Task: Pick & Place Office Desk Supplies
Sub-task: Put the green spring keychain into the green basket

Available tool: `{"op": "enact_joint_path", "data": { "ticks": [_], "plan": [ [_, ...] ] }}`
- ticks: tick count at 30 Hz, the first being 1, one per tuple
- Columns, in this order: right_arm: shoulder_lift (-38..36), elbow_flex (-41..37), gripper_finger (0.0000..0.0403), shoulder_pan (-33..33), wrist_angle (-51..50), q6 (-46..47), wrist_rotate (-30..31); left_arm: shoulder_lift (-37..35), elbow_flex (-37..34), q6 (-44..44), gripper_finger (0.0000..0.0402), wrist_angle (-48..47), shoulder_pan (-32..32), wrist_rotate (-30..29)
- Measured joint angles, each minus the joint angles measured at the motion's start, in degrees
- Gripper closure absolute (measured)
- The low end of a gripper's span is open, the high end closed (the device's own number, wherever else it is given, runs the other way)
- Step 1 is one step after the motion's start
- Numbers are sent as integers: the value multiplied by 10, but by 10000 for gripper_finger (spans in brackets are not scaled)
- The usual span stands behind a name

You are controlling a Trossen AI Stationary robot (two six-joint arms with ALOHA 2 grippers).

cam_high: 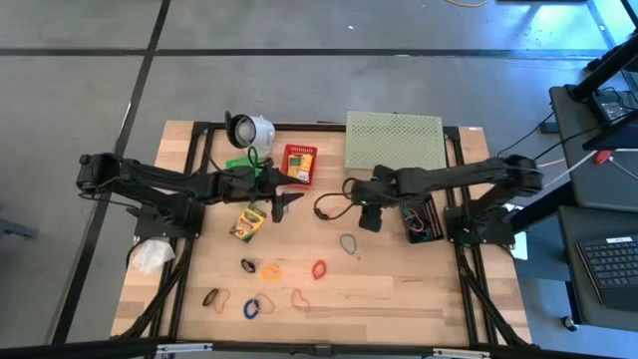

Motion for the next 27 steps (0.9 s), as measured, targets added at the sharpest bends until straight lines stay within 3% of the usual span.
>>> {"op": "enact_joint_path", "data": {
  "ticks": [8, 14, 27],
  "plan": [
    [88, 11, 199, -53, -1, -63, 0, 0, 0, 1, 199, -28, 19, 15],
    [106, 13, 199, -83, 6, -84, -32, 0, 0, 15, 199, -34, 23, 15],
    [108, 17, 199, -56, 5, -61, -24, 0, 0, 22, 199, -35, 22, 15]
  ]
}}
